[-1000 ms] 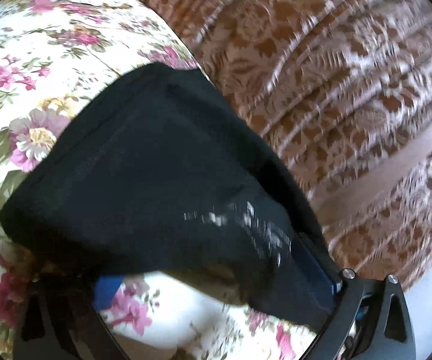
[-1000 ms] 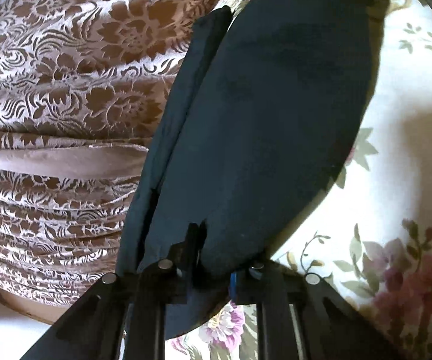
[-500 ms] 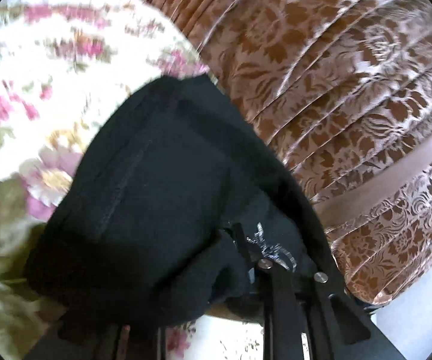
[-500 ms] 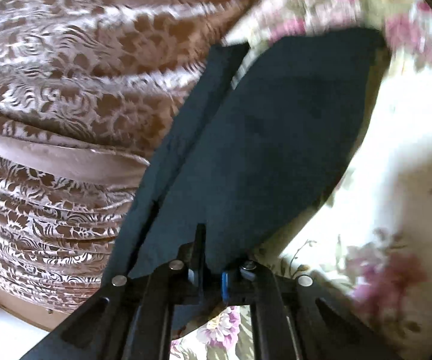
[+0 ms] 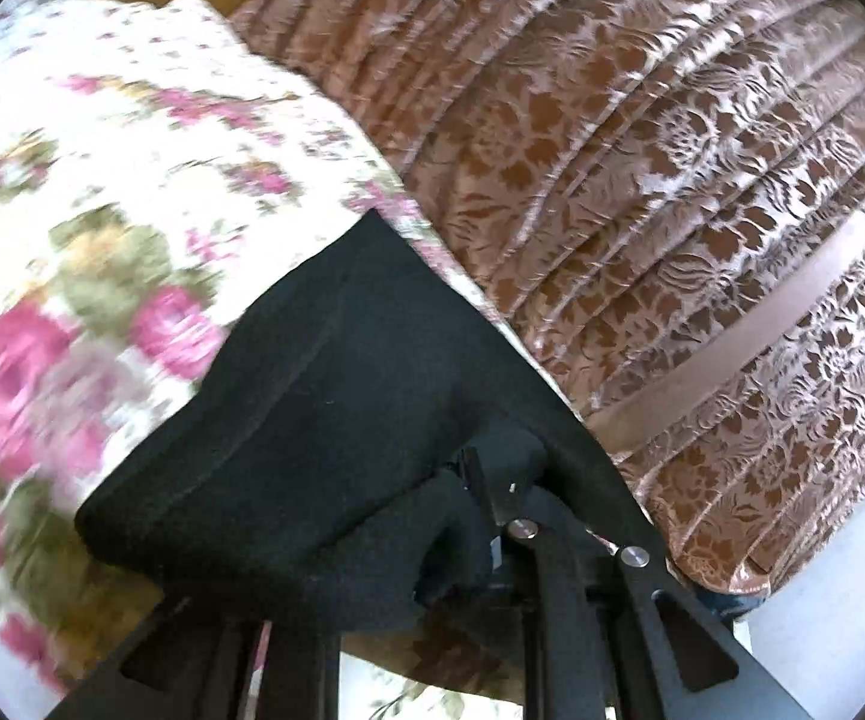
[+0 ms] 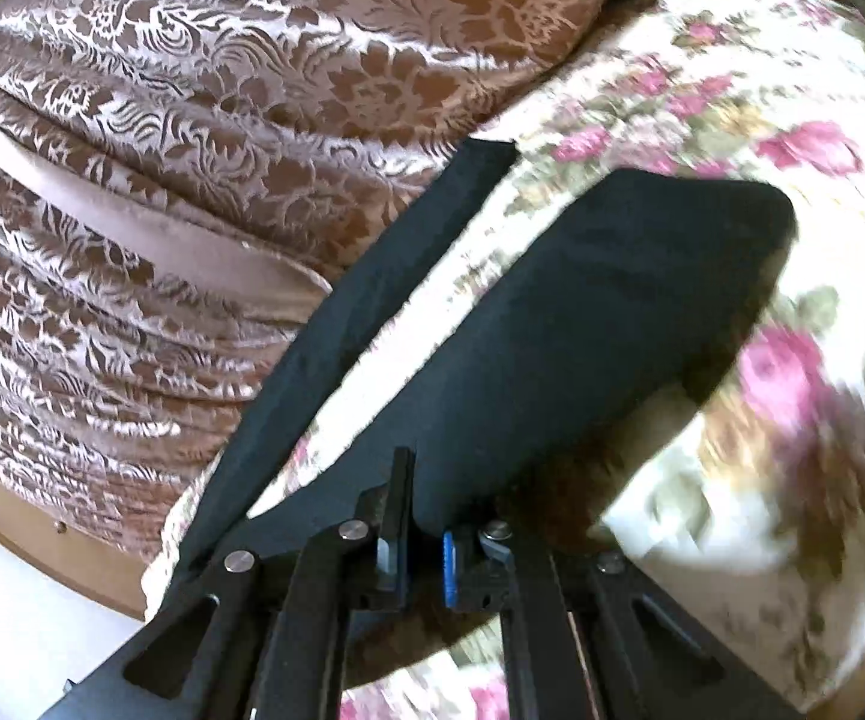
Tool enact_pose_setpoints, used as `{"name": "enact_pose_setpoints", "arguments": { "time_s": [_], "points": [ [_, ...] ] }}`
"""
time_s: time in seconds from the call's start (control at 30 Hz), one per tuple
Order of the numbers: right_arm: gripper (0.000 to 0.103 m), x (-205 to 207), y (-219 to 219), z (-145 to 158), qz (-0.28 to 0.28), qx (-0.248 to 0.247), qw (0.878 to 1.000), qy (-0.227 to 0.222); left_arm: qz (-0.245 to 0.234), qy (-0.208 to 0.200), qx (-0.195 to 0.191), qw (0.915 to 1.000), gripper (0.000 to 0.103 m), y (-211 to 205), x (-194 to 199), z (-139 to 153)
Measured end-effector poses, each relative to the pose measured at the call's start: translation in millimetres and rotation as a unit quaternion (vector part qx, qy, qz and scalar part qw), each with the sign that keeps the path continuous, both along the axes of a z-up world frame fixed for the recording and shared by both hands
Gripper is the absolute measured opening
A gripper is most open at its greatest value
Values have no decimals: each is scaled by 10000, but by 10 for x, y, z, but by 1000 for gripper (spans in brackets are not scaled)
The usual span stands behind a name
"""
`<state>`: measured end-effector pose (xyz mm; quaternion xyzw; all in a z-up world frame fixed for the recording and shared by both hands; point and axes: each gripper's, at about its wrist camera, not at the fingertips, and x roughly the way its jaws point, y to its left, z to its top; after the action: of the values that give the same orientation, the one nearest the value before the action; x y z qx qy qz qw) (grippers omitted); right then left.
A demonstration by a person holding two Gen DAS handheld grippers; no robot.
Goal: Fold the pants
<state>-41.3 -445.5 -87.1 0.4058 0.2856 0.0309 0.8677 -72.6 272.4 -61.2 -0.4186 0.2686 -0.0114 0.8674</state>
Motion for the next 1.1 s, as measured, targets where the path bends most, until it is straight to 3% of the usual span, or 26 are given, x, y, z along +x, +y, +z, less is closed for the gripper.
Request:
{"name": "enact_pose_setpoints", "arguments": {
  "time_s": [0.13,0.17,0.2,0.23,0.27,0.33,0.43,0.53,0.63,0.7,0.83,1.03,1.07,1.1],
  "points": [
    [8,-8,16,-289,11,-42,9992,388,-157,382,329,9986,22,-89,59,-205],
    [8,-11,-7,-333,-1,47,9992,403,-163,374,384,9984,33,-97,67,-212],
    [8,-22,-31,-352,-31,142,9993,343,-103,426,479,9979,59,-95,84,-211],
    [11,-26,-53,-353,-32,188,9993,310,25,501,536,9973,72,-75,93,-208],
    [13,-25,-81,-341,-39,240,9993,293,199,448,551,9973,81,-43,78,-190],
    [15,-11,-135,-315,-105,272,9992,289,551,194,537,9968,82,53,39,-132],
    [17,16,-299,-275,-419,266,9983,295,756,147,353,9964,82,182,67,-127],
    [17,58,-450,-249,-720,318,9963,339,729,310,213,9966,74,242,150,-192],
    [17,57,-654,-230,-1157,364,9921,324,596,602,375,9957,45,214,210,-267],
    [17,52,-750,-202,-1380,333,9893,334,445,772,475,9949,12,184,238,-322],
    [12,-1,-747,-24,-1489,-208,9879,384,553,903,784,9913,8,147,194,-283],
    [9,-437,-869,73,-2048,-294,9781,236,733,853,664,9914,7,300,55,-268],
    [9,-468,-912,10,-2080,-303,9769,383,686,884,740,9910,10,298,80,-273],
    [9,-459,-930,-36,-2024,-372,9771,534,741,944,869,9890,19,299,71,-265]
  ]
}}
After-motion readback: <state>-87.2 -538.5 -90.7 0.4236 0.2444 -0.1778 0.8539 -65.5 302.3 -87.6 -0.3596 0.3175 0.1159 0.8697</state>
